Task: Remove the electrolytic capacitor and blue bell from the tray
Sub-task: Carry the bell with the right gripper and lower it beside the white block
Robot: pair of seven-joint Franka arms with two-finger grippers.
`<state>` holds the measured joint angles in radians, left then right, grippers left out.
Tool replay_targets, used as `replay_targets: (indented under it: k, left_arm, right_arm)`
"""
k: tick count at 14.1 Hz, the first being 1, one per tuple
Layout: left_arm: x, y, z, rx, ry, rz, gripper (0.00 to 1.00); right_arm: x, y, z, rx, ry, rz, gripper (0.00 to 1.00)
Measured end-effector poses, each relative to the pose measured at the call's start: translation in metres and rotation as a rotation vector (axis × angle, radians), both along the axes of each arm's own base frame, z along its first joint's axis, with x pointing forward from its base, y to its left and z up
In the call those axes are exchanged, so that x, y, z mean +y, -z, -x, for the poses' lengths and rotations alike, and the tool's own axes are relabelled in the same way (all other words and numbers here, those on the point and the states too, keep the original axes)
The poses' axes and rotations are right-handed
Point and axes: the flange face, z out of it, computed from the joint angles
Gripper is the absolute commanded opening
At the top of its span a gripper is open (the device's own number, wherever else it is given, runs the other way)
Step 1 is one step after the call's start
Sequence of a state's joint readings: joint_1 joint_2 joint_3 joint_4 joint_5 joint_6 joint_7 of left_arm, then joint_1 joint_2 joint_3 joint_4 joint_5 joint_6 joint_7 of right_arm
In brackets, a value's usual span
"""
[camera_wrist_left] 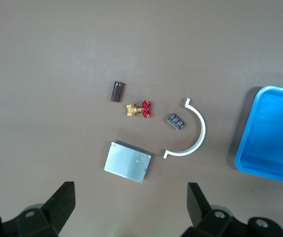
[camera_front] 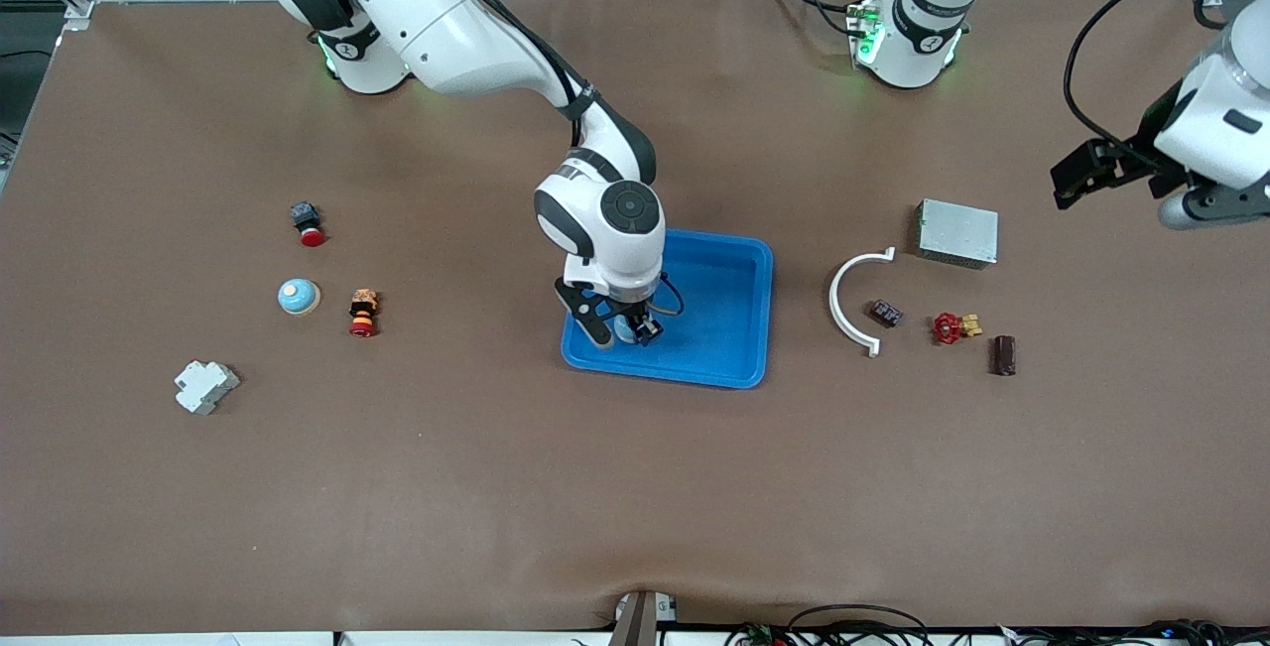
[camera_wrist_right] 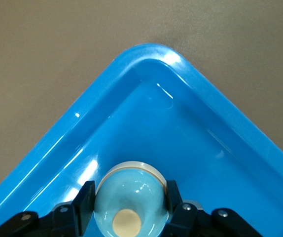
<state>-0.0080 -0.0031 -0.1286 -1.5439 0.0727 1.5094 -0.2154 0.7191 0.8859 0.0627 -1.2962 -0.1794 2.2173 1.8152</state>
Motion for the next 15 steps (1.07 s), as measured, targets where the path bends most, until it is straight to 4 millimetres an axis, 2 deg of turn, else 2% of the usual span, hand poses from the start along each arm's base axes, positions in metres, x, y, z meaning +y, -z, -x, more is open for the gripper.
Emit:
replay_targets:
  k: [2,4,6,9,11,15]
  left_arm:
    - [0.006,-0.004,0.014,0.001,-0.016,0.024,1.0]
    - [0.009,-0.006,0.02,0.0,-0.023,0.029,1.0]
    - [0.005,-0.005,0.021,0.004,-0.016,0.032,1.0]
    - [-0.006,-0.003,0.022,0.008,0.004,0.031,1.0]
    - [-0.007,-0.002,0.023,0.009,0.007,0.03,1.0]
    - [-0.006,-0.002,0.022,0.009,0.005,0.031,1.0]
  right_arm:
    - [0.001,-0.023,-0.003,0.037,0.001,0.012,0.0]
    - [-0.005,-0.052,-0.012,0.075,-0.042,-0.007,0.0]
    - [-0.027,-0.083,-0.03,0.094,-0.126,-0.011,0.0]
    - [-0.084,-0.127,-0.06,0.139,-0.236,0.008,0.0]
    - [-0.121,-0.148,-0.078,0.139,-0.292,0.003,0.0]
    - [-0.201,-0.166,-0.103,0.155,-0.432,0.009,0.0]
